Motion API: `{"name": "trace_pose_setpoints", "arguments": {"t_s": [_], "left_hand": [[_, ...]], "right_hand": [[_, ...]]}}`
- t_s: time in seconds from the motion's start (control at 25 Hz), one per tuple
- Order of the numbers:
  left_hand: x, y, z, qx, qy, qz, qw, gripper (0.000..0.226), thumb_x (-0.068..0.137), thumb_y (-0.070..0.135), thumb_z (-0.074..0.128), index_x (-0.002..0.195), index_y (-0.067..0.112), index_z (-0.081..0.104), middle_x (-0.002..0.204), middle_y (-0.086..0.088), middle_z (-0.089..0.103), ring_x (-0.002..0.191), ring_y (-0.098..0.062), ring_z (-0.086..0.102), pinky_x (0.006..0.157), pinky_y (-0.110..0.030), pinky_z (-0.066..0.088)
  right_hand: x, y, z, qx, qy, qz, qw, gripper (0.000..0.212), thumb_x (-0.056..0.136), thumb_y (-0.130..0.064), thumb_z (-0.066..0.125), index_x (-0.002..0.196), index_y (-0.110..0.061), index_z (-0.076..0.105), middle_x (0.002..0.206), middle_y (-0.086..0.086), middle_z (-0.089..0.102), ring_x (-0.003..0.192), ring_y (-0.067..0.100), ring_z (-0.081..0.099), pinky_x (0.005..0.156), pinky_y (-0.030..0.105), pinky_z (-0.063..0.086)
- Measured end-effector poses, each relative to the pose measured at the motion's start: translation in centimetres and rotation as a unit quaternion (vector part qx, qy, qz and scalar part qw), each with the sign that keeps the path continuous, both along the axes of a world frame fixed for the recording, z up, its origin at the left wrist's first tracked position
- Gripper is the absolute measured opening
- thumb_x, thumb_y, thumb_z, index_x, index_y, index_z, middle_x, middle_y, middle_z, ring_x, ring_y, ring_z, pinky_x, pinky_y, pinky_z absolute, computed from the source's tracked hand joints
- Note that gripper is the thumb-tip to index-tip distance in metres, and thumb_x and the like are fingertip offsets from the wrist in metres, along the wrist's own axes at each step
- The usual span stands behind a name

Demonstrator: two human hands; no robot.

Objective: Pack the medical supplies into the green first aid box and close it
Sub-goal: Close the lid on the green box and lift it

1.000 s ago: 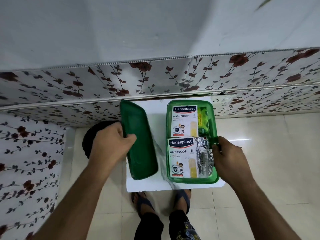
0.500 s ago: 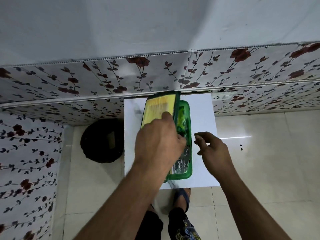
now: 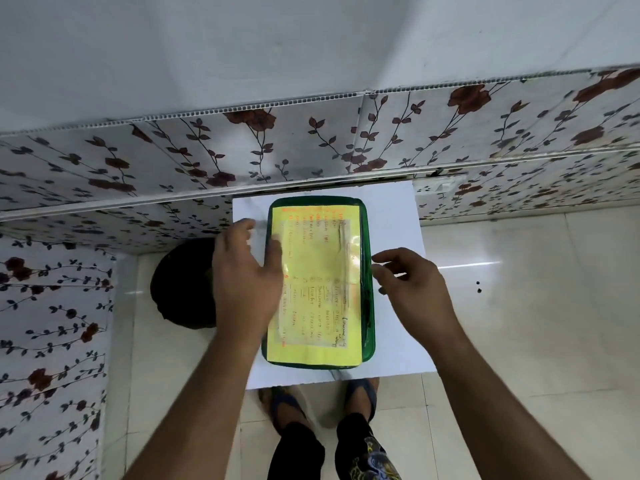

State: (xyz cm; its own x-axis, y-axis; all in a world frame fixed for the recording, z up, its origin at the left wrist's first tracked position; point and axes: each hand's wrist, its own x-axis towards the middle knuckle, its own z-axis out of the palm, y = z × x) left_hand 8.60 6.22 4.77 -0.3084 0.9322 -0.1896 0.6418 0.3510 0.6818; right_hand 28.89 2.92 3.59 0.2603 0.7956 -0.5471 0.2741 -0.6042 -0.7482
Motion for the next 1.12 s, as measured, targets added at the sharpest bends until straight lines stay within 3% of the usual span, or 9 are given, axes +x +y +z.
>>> {"name": "trace_pose_setpoints", "arguments": {"t_s": [0.08, 0.16, 0.32, 0.48, 0.64, 0.76, 0.84, 0.96, 1.12], "left_hand": [[-1.2, -0.2, -1.1, -0.138, -0.147, 0.019, 0.979, 0.044, 0.096, 0.046, 0.047, 0.138, 0.033, 0.044, 0.131, 0.003, 0.058, 0.116, -0.020, 0.057, 0.089, -0.035, 0.045], [-0.4, -0.7, -1.3, -0.188, -0.229, -0.004, 0.955, 0.035, 0.098, 0.048, 0.040, 0.133, 0.047, 0.044, 0.119, 0.014, 0.064, 0.108, -0.013, 0.062, 0.085, -0.035, 0.049], [0.6, -1.2, -1.1, -0.160, -0.259, -0.009, 0.953, 0.038, 0.100, 0.047, 0.037, 0.137, 0.050, 0.038, 0.114, 0.021, 0.062, 0.098, 0.001, 0.060, 0.073, -0.026, 0.049], [1.3, -1.4, -1.4, -0.137, -0.267, -0.023, 0.954, 0.041, 0.101, 0.043, 0.035, 0.142, 0.043, 0.032, 0.118, 0.016, 0.060, 0.098, 0.002, 0.059, 0.071, -0.020, 0.046], [0.3, -0.5, -2.4, -0.132, -0.322, 0.036, 0.937, 0.042, 0.099, 0.036, 0.048, 0.139, 0.038, 0.038, 0.131, 0.005, 0.059, 0.116, -0.019, 0.060, 0.093, -0.039, 0.050], [-0.1, 2.9, -2.3, -0.116, -0.314, 0.054, 0.941, 0.047, 0.094, 0.049, 0.049, 0.139, 0.037, 0.041, 0.137, 0.005, 0.053, 0.121, -0.015, 0.054, 0.097, -0.035, 0.042], [0.8, 5.3, -2.4, -0.135, -0.298, 0.039, 0.944, 0.043, 0.095, 0.055, 0.043, 0.127, 0.030, 0.054, 0.120, 0.003, 0.061, 0.107, -0.013, 0.057, 0.088, -0.032, 0.043], [1.6, 6.6, -3.2, -0.134, -0.282, 0.023, 0.950, 0.050, 0.093, 0.058, 0.039, 0.097, 0.013, 0.059, 0.086, -0.008, 0.059, 0.077, -0.020, 0.053, 0.070, -0.034, 0.039], [1.7, 6.5, -3.4, -0.102, -0.266, 0.038, 0.958, 0.040, 0.098, 0.048, 0.041, 0.088, 0.011, 0.055, 0.083, -0.005, 0.048, 0.072, -0.014, 0.041, 0.059, -0.027, 0.031]], "right_hand": [[-0.8, 0.2, 0.5, -0.009, -0.022, 0.012, 1.000, 0.021, 0.085, -0.040, 0.070, 0.102, -0.030, 0.061, 0.085, -0.010, 0.066, 0.075, 0.005, 0.065, 0.060, 0.020, 0.044], [-1.4, 0.5, 0.9, -0.021, -0.025, 0.014, 0.999, 0.032, 0.083, -0.046, 0.072, 0.107, -0.031, 0.056, 0.088, -0.010, 0.064, 0.076, 0.005, 0.064, 0.059, 0.021, 0.044], [-1.6, 0.7, 0.9, -0.036, -0.005, 0.010, 0.999, 0.039, 0.084, -0.041, 0.073, 0.115, -0.029, 0.053, 0.090, -0.007, 0.065, 0.079, 0.011, 0.067, 0.064, 0.028, 0.054], [-1.4, 0.8, -0.1, -0.057, 0.065, -0.040, 0.995, 0.037, 0.085, -0.030, 0.074, 0.118, -0.024, 0.058, 0.089, 0.003, 0.067, 0.083, 0.019, 0.070, 0.081, 0.050, 0.059], [-0.8, 2.1, 0.0, -0.070, 0.089, 0.010, 0.994, 0.047, 0.089, -0.026, 0.070, 0.132, -0.022, 0.054, 0.113, 0.003, 0.064, 0.098, 0.018, 0.066, 0.074, 0.031, 0.053], [-1.3, 4.9, -0.3, -0.004, 0.083, -0.049, 0.995, 0.040, 0.093, -0.036, 0.060, 0.131, -0.025, 0.058, 0.124, 0.000, 0.064, 0.112, 0.018, 0.061, 0.092, 0.036, 0.050], [-2.6, 7.0, -0.9, 0.017, 0.102, -0.072, 0.992, 0.035, 0.097, -0.041, 0.051, 0.124, -0.021, 0.064, 0.117, -0.001, 0.068, 0.109, 0.015, 0.062, 0.092, 0.035, 0.048], [-4.6, 8.5, -1.7, 0.031, 0.070, -0.092, 0.993, 0.037, 0.100, -0.040, 0.044, 0.100, -0.012, 0.069, 0.091, 0.003, 0.070, 0.086, 0.017, 0.062, 0.077, 0.034, 0.045], [-4.8, 8.6, -2.2, 0.053, 0.057, -0.141, 0.987, 0.037, 0.101, -0.034, 0.046, 0.083, -0.008, 0.065, 0.072, 0.001, 0.059, 0.069, 0.015, 0.051, 0.067, 0.031, 0.038]]}}
